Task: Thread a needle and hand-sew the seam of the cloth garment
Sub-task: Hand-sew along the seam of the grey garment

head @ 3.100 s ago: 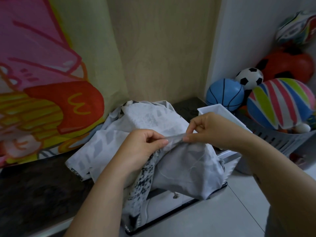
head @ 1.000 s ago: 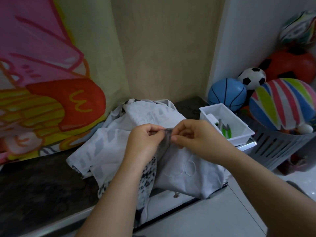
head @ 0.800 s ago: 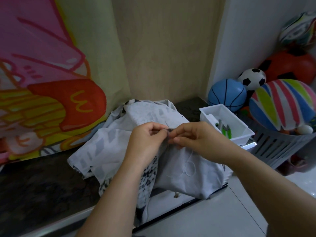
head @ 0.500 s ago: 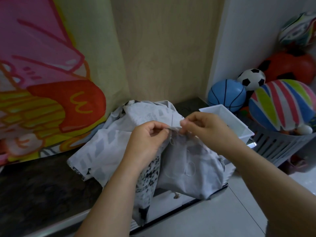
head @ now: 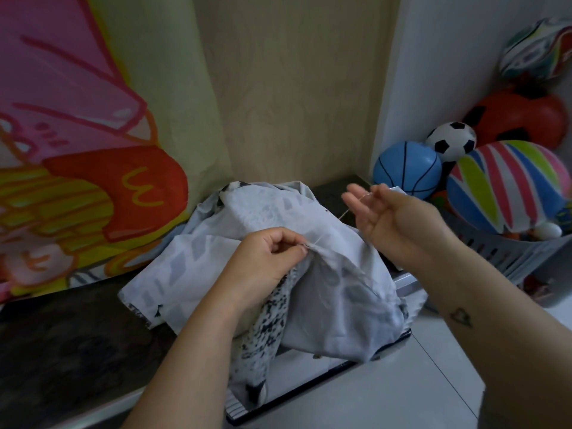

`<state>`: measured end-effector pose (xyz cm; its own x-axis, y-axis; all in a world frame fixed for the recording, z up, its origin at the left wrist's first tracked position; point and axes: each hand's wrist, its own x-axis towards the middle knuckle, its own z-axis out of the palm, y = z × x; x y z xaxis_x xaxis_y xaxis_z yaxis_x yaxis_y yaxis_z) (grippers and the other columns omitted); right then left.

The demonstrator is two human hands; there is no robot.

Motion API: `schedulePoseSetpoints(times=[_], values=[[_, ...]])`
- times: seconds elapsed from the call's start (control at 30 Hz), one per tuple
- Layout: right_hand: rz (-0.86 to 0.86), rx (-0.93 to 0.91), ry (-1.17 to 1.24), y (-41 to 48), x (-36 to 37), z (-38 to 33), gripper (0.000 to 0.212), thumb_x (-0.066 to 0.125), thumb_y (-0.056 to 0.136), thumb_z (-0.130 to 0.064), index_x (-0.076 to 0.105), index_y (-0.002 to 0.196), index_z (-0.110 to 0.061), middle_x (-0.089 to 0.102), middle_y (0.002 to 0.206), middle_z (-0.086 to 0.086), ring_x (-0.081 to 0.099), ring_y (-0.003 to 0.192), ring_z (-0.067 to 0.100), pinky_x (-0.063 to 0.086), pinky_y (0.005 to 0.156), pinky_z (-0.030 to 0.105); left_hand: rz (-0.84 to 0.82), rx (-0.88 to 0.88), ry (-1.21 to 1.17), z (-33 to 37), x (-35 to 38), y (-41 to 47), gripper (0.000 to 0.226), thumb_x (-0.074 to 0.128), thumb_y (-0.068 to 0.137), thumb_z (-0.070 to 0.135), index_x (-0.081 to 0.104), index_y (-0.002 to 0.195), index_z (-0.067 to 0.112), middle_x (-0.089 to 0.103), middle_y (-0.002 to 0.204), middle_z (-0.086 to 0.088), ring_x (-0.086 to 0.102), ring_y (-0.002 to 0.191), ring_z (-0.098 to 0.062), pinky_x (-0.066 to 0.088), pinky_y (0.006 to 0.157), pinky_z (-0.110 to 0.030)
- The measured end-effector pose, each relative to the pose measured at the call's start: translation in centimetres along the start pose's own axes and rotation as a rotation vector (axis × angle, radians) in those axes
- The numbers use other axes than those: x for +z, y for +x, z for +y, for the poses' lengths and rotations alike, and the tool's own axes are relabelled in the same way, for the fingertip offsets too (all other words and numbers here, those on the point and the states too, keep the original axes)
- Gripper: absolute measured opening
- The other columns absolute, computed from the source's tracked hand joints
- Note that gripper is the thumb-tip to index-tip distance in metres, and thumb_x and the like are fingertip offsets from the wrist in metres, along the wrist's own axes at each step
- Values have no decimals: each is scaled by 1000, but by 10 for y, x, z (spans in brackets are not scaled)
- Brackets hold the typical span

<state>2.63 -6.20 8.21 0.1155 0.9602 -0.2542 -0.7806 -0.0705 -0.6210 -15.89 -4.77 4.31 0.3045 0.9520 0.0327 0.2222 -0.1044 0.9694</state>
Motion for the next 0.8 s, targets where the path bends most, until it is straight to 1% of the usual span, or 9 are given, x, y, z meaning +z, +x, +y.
schedulePoseSetpoints(times=[0.07, 0.17, 0.27, 0.33, 0.4, 0.53, 0.67, 0.73, 0.8], values=[[-41, -125, -125, 2, -2, -2, 24, 36, 102, -14, 51, 86, -6, 71, 77, 8, 72, 77, 19, 59, 64, 33, -3, -1, 10, 1, 1, 1, 19, 66, 86, 8, 69, 74, 23, 67, 69, 14, 61, 73, 0, 46, 70, -12], [-63, -514, -1104, 1, -8, 6, 19, 47, 97, -20, 59, 95, -5, 69, 80, -8, 62, 76, 4, 50, 71, 16, -5, 1, 28, 2, 1, 1, 20, 65, 87, 8, 68, 74, 23, 66, 66, 17, 60, 70, 3, 45, 69, -10], [-314, -350, -1490, 2, -12, 12, 15, 56, 92, -31, 64, 87, -20, 67, 109, -14, 49, 108, -2, 35, 96, 22, -4, 10, 52, 2, 1, 2, 19, 65, 88, 10, 68, 75, 24, 65, 65, 18, 59, 68, 4, 44, 66, -9], [-376, -168, -1564, 0, -14, 10, 13, 59, 90, -32, 64, 82, -22, 69, 107, -8, 54, 104, -4, 40, 94, 17, -5, 22, 54, 2, 1, 2, 19, 64, 87, 9, 68, 75, 23, 65, 64, 18, 58, 66, 5, 43, 65, -8], [-380, -113, -1535, -3, -15, 5, 11, 63, 87, -29, 64, 80, -20, 72, 88, -2, 65, 83, 3, 48, 78, 11, -3, 22, 49, 1, 1, 2, 19, 64, 87, 8, 67, 76, 22, 64, 64, 17, 58, 65, 4, 43, 64, -8], [-276, -176, -1345, -3, -16, -7, 9, 62, 88, -18, 62, 80, -14, 72, 74, -4, 68, 82, 4, 44, 80, 12, 2, -5, 52, 0, -1, 2, 19, 64, 87, 8, 67, 75, 22, 65, 66, 16, 58, 66, 4, 44, 65, -8], [-226, -46, -379, 1, -12, -7, 18, 48, 93, -10, 54, 77, -13, 61, 62, 0, 69, 94, 18, 56, 86, 40, 8, -31, 62, 1, -1, 2, 19, 63, 88, 7, 67, 76, 21, 66, 71, 10, 60, 71, 0, 46, 72, -11], [-188, -42, -34, 2, -9, -8, 17, 47, 94, -11, 52, 77, -11, 58, 63, 0, 70, 89, 19, 57, 80, 39, 5, -38, 76, 1, -1, 2, 19, 63, 88, 7, 67, 76, 21, 66, 71, 10, 60, 70, 1, 46, 71, -11], [-119, -81, 105, 3, -9, -10, 15, 48, 94, -12, 54, 81, -8, 60, 74, 2, 71, 82, 16, 59, 73, 33, 8, -47, 82, 1, -1, 2, 19, 62, 88, 7, 67, 76, 22, 65, 67, 13, 58, 65, 4, 44, 67, -9]])
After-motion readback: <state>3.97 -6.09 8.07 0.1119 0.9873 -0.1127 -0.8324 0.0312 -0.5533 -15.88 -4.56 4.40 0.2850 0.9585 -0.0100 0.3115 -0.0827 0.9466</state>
